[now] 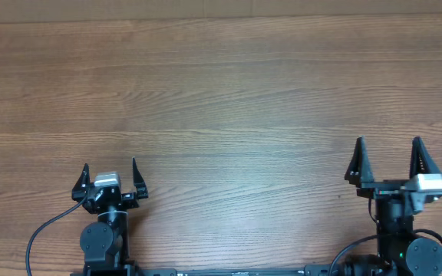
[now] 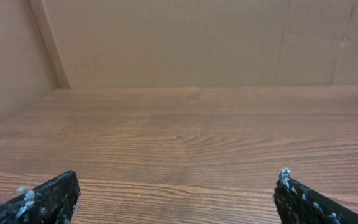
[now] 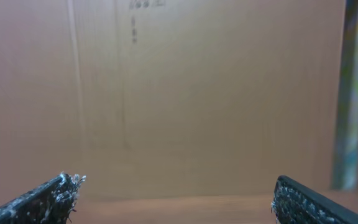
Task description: Untangle cables
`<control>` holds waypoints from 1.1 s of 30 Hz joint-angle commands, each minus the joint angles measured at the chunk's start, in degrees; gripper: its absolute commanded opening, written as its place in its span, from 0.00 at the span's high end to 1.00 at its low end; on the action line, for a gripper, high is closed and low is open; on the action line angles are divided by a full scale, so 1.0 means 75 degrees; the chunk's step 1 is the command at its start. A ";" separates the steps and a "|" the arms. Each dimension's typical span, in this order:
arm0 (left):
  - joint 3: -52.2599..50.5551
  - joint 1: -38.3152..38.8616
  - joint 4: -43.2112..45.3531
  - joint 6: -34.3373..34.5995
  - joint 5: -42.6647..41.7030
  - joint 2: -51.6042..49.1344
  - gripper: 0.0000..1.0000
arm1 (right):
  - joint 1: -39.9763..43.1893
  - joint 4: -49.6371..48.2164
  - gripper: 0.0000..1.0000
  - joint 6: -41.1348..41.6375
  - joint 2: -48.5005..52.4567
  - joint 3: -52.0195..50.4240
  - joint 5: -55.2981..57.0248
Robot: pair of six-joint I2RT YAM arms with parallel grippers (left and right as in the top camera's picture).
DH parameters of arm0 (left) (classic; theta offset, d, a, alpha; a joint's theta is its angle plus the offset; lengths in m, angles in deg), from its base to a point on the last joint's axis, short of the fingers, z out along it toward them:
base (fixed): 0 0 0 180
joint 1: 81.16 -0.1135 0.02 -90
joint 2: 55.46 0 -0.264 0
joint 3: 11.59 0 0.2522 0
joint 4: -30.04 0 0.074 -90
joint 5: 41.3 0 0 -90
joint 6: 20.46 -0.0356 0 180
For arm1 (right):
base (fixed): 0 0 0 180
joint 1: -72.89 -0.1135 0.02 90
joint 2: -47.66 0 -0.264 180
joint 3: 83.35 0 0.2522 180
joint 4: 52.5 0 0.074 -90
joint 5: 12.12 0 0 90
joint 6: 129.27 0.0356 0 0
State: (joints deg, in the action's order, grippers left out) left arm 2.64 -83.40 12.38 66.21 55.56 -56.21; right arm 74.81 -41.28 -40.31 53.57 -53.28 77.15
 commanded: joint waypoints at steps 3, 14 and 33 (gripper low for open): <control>-0.0020 0.0038 -0.0015 -0.0099 -0.0038 0.0067 0.01 | 0.0055 -0.0242 0.00 -0.1693 -0.0096 -0.0408 -0.0093; -0.0020 0.0038 -0.0015 -0.0099 -0.0038 0.0067 0.00 | 0.0055 -0.1818 0.00 -0.1445 -0.0766 -0.2127 -0.0265; -0.0020 0.0038 -0.0015 -0.0099 -0.0038 0.0067 0.00 | 0.0055 -0.0210 0.00 0.1274 -0.0766 -0.2119 0.1259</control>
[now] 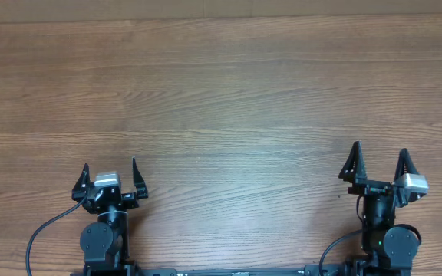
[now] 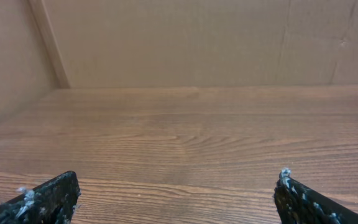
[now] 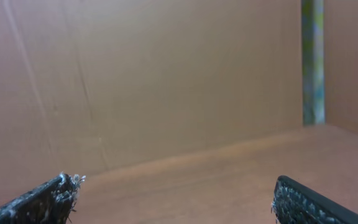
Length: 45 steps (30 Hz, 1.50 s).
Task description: Untangle cables
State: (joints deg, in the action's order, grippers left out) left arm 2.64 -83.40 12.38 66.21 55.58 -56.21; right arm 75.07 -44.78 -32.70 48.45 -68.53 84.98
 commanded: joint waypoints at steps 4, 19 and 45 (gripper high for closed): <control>-0.0020 0.0038 -0.0015 -0.0099 -0.0041 0.0067 0.01 | 0.0020 0.0892 0.00 0.0256 -0.0085 -0.0085 0.0131; -0.0020 0.0038 -0.0015 -0.0099 -0.0041 0.0067 0.00 | 0.0020 0.1408 0.00 -0.0600 -0.0085 -0.0085 -0.0280; -0.0020 0.0038 -0.0015 -0.0099 -0.0041 0.0067 0.00 | -0.0624 0.1466 0.00 -0.1346 -0.0085 -0.0085 -0.0819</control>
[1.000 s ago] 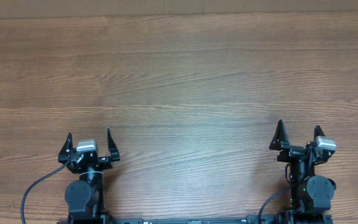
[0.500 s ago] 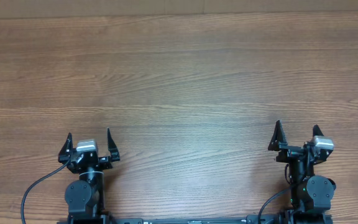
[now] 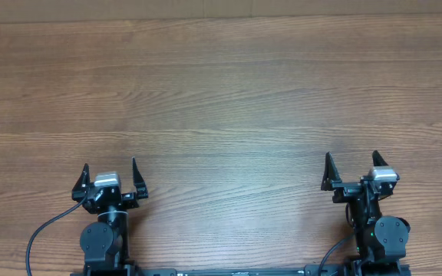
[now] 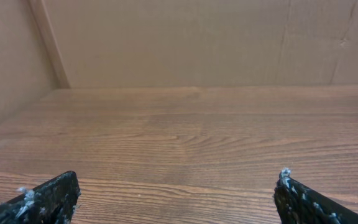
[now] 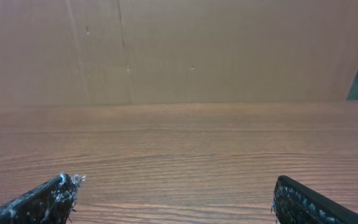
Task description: Untangle cables
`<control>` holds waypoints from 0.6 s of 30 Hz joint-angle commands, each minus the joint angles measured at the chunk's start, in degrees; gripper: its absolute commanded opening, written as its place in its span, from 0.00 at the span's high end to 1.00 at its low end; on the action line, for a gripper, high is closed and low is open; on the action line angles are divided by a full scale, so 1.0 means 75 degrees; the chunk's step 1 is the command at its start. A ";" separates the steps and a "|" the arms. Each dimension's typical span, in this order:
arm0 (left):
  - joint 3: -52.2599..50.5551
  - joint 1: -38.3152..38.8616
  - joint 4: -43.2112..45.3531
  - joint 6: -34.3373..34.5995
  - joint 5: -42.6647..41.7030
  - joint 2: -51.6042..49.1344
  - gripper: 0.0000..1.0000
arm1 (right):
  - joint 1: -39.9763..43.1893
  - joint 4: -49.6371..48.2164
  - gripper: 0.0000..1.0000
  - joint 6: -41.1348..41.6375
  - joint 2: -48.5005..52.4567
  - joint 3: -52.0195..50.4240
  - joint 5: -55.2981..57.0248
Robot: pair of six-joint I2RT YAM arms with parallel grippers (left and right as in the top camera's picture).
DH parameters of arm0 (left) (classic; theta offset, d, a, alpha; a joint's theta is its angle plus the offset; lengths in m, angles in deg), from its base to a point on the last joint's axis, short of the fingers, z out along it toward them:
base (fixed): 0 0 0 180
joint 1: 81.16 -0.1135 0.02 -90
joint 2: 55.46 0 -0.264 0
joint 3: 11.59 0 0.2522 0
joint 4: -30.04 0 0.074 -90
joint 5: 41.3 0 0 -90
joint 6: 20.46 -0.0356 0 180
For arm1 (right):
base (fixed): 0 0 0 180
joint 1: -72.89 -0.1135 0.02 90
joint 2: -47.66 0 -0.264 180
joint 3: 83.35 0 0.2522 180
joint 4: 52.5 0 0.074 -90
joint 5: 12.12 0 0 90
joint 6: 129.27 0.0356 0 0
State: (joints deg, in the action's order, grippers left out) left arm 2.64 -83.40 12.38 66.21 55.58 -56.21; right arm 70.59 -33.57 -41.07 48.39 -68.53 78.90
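Only thin dark bits of cable show, at the far right edge of the overhead view; most of it lies out of frame. My left gripper (image 3: 110, 165) stands open near the table's front edge at the left, nothing between its fingers (image 4: 55, 196). My right gripper (image 3: 351, 158) is open too, near the front edge at the right, a good way left of the cable bits. In the right wrist view its fingertips (image 5: 64, 186) frame bare wood only. Neither wrist view shows any cable.
The wooden table (image 3: 221, 92) stretches away from both arms. A brown cardboard wall (image 4: 179, 43) closes off the far side, and another panel (image 4: 5, 62) the left side. A black lead (image 3: 41, 234) runs from the left arm's base.
My right gripper now sits further left and looks smaller in the overhead view. Its camera now looks level across the tabletop. It stays open. The left arm has not moved.
My right gripper was first open near the right edge, its camera facing the cardboard wall. Then it was a little further left, the table edge coming into its view. Now it is further left again and level. The left gripper stayed open and still throughout.
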 commanded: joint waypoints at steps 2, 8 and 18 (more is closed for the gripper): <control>-0.0020 0.0038 -0.0015 -0.0099 -0.0041 0.0067 0.01 | -0.0026 -0.0029 0.00 -0.0233 -0.0076 -0.0085 -0.0003; -0.0020 0.0038 -0.0015 -0.0099 -0.0041 0.0067 0.00 | -0.0026 -0.0041 0.00 -0.0233 -0.0076 -0.0085 0.0052; -0.0020 0.0038 -0.0015 -0.0099 -0.0041 0.0067 0.00 | -0.0029 -0.0052 0.00 -0.0224 -0.0076 -0.0082 0.0073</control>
